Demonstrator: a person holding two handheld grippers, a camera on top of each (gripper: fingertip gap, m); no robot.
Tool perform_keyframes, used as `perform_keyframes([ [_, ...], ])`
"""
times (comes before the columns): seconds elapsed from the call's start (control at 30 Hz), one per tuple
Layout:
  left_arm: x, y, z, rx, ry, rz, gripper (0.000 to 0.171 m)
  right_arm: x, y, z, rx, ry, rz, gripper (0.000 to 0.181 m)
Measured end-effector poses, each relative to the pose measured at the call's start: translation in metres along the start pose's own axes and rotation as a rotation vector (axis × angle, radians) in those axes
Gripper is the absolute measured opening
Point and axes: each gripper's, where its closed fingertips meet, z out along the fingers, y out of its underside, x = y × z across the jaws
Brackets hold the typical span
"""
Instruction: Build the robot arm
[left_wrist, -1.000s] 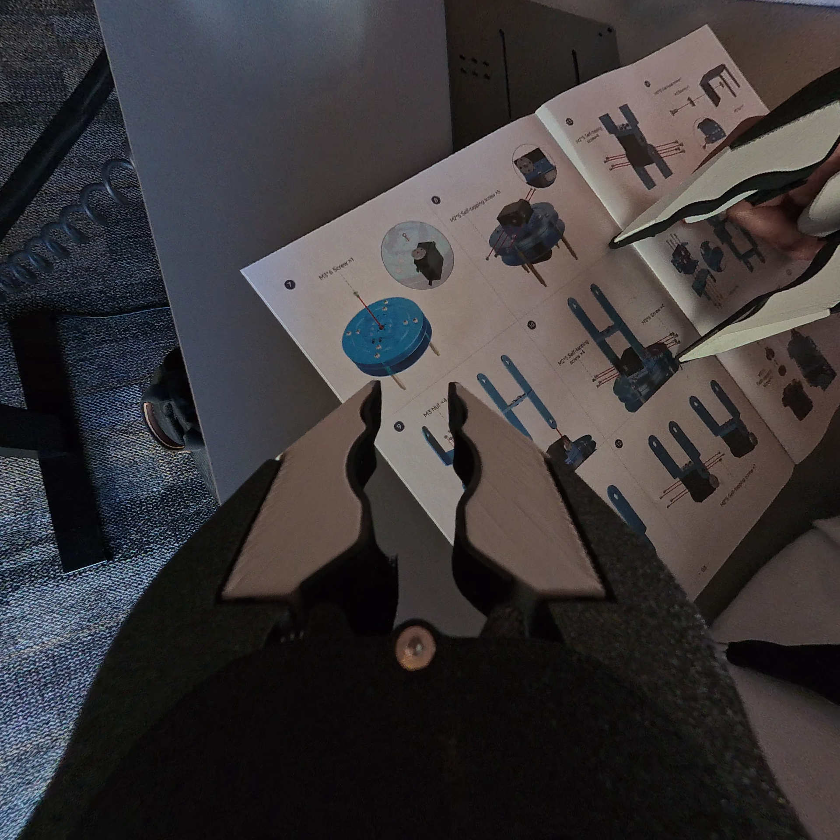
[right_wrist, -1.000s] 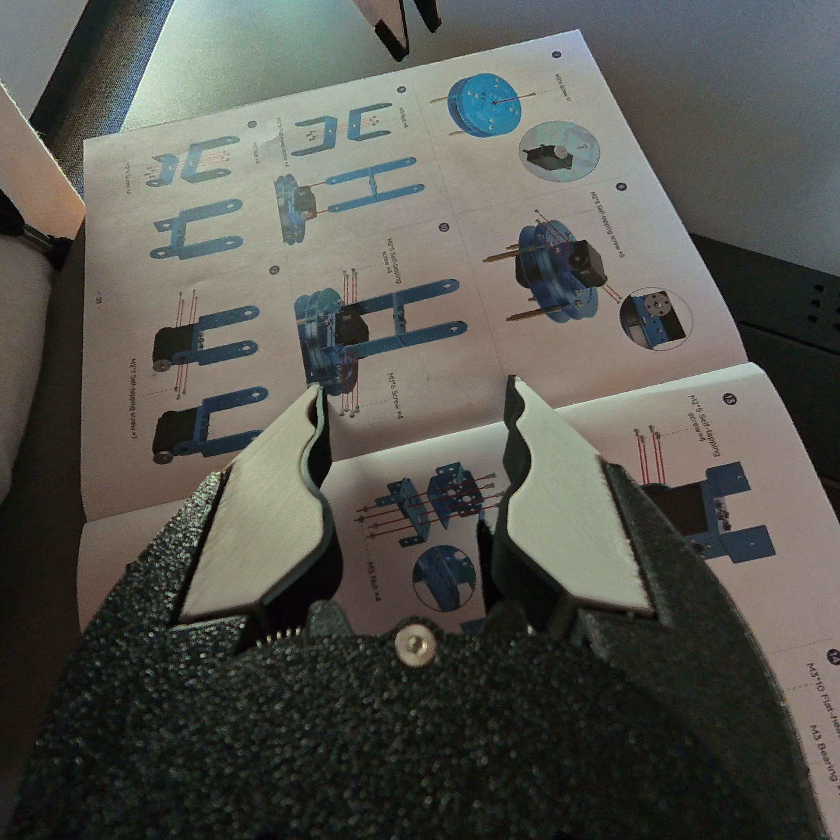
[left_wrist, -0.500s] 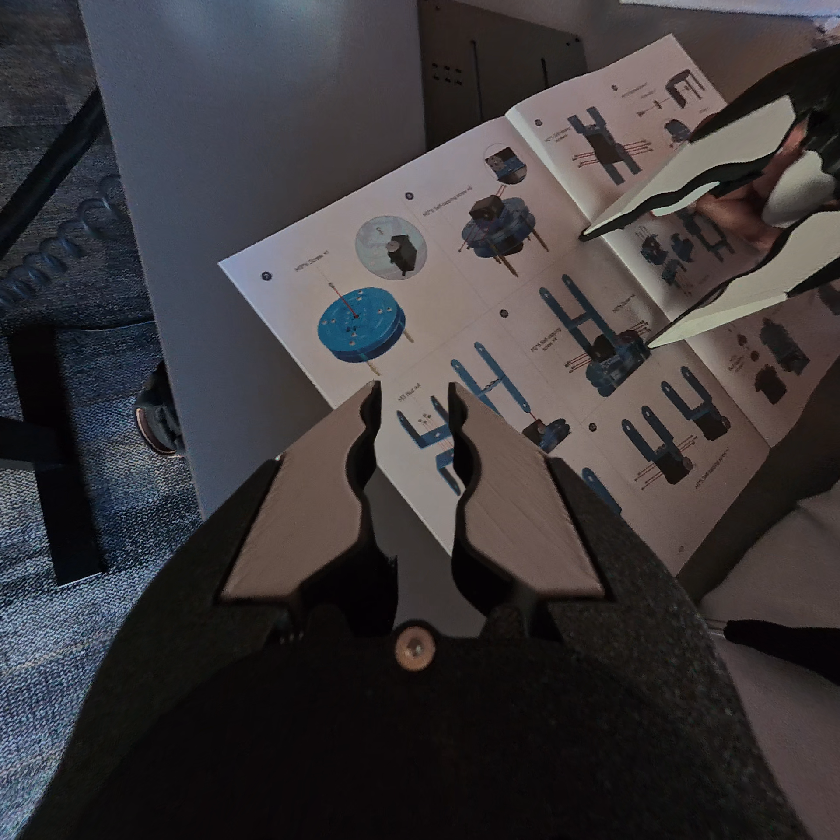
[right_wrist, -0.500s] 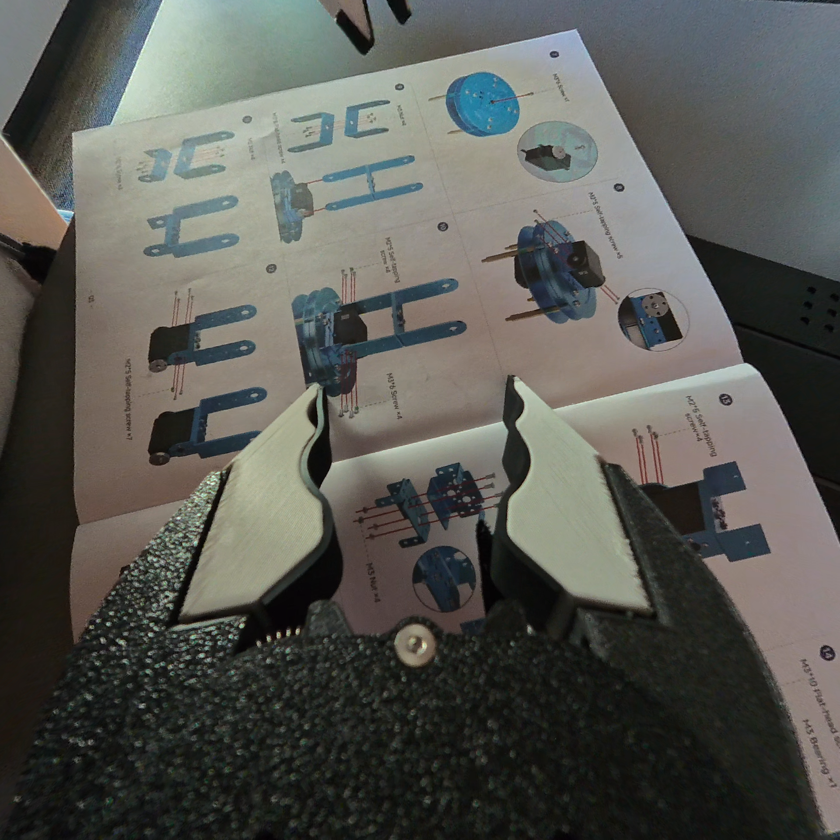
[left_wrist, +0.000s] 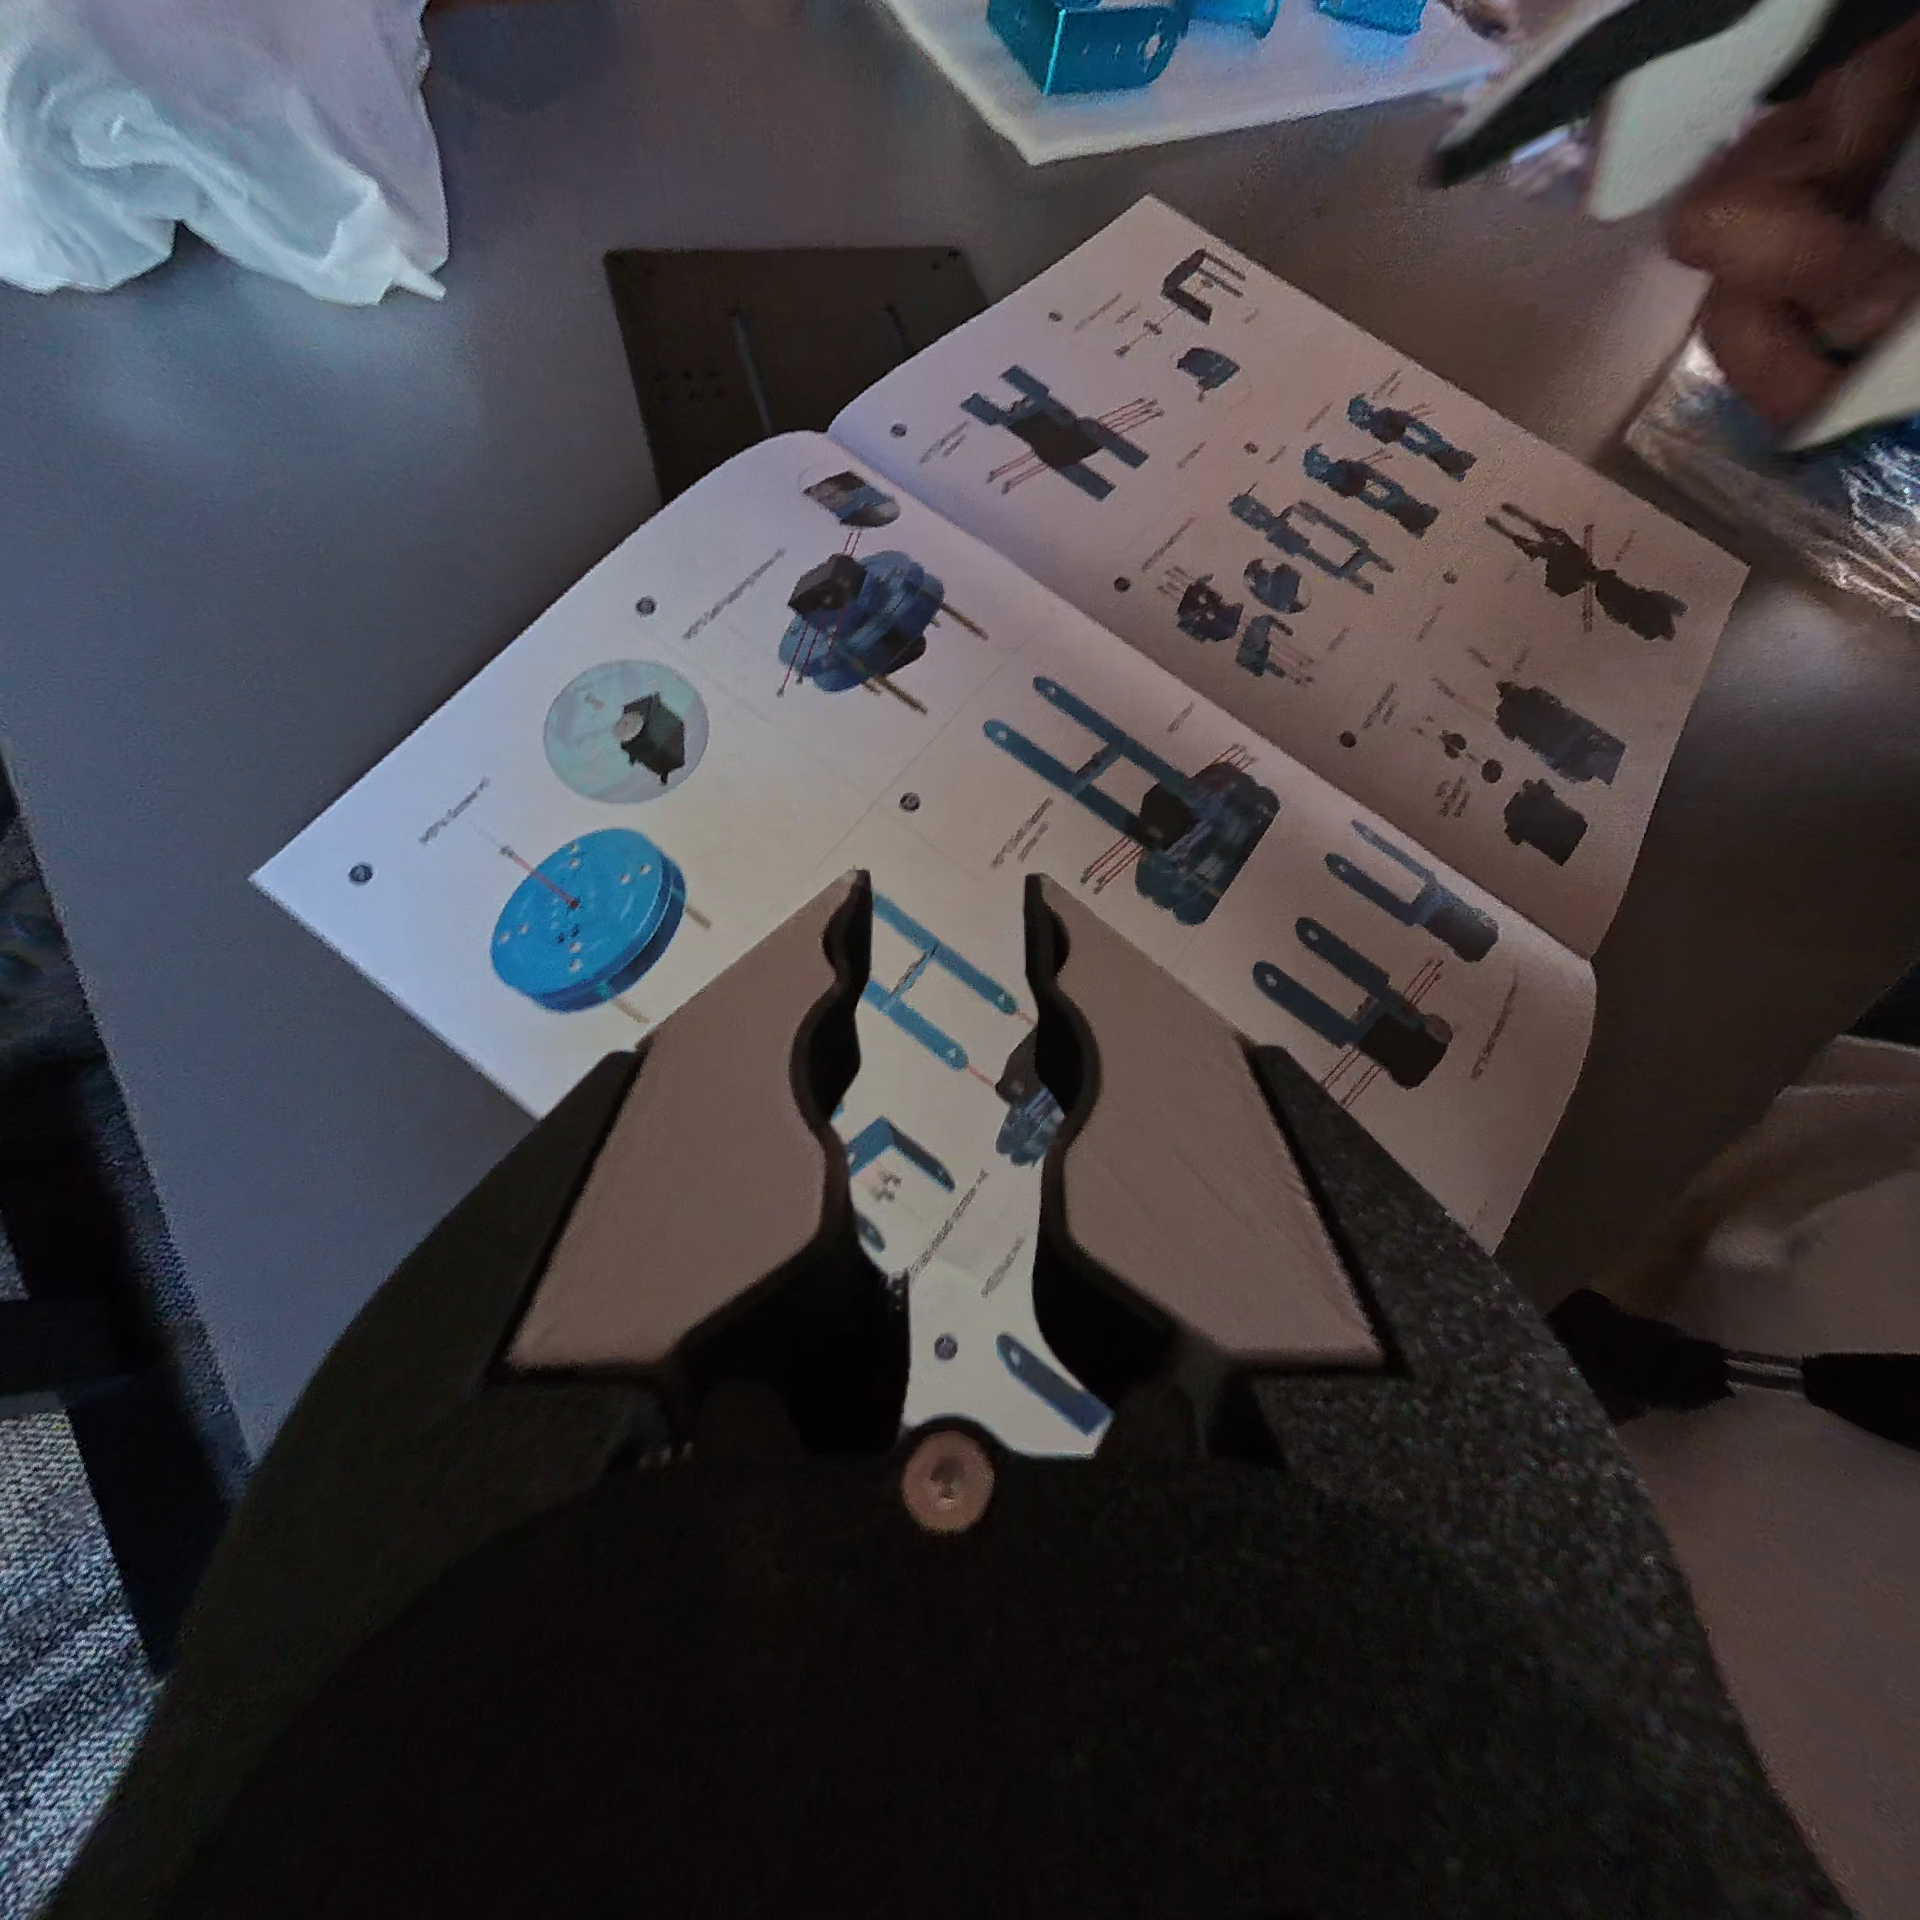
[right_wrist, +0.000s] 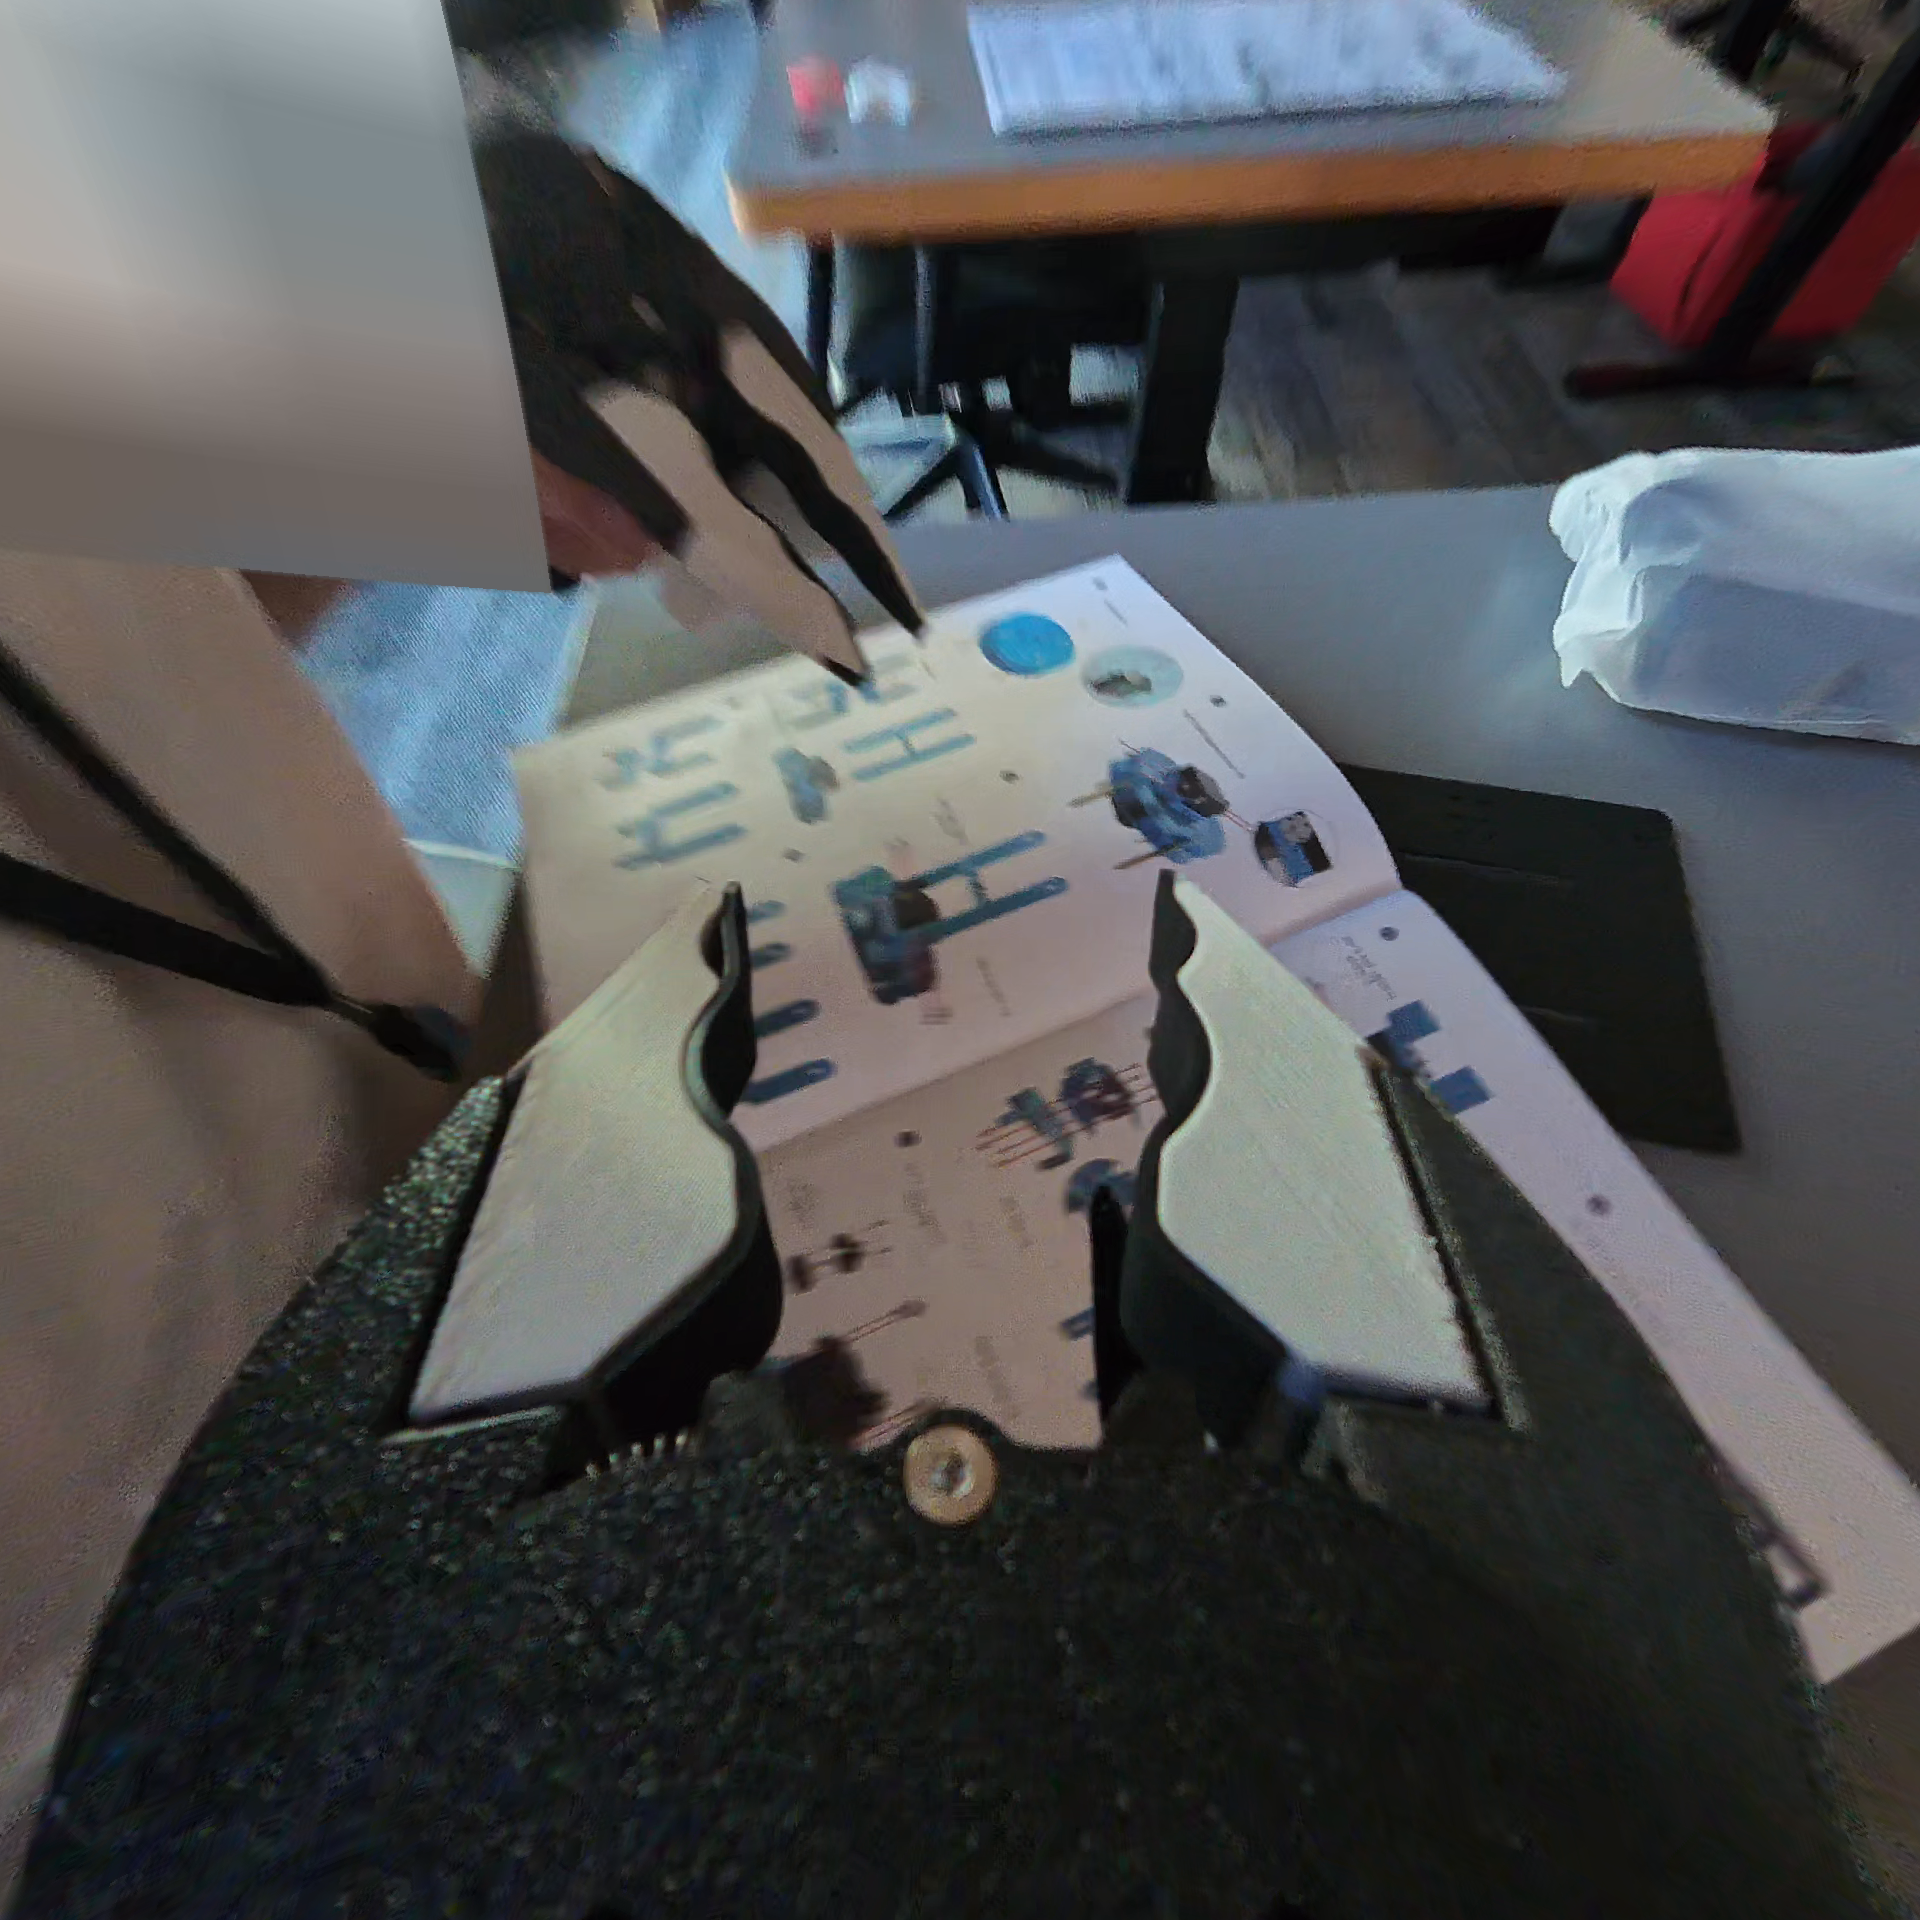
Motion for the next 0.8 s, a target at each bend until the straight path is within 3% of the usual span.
perform_keyframes([
  [0.13, 0.011, -0.021, 0.014, -0.014, 0.001, 0.044, 0.028, -0.027, -0.004, -0.086, 0.183, 0.016, 0.105, 0.076],
  [0.27, 0.03, -0.059, 0.043, -0.076, -0.031, 0.117, 0.028, -0.014, -0.001, -0.215, 0.215, 0.147, 0.076, 0.075],
  [0.4, 0.078, -0.106, 0.082, -0.12, -0.017, 0.188, 0.028, 0.077, 0.036, -0.359, 0.087, 0.509, -0.02, 0.063],
  [0.47, 0.111, -0.125, 0.102, -0.128, 0.008, 0.199, 0.028, 0.138, 0.071, -0.41, 0.003, 0.643, 0.063, 0.069],
  [0.53, 0.147, -0.138, 0.118, -0.119, 0.047, 0.187, 0.028, 0.182, 0.103, -0.434, -0.075, 0.684, 0.105, 0.069],
  [0.6, 0.183, -0.141, 0.128, -0.1, 0.093, 0.188, 0.028, 0.204, 0.122, -0.436, -0.047, 0.64, 0.183, 0.06],
  [0.8, 0.237, -0.101, 0.132, -0.023, 0.03, 0.209, 0.029, 0.188, 0.154, -0.41, -0.012, 0.513, 0.261, 0.063],
])
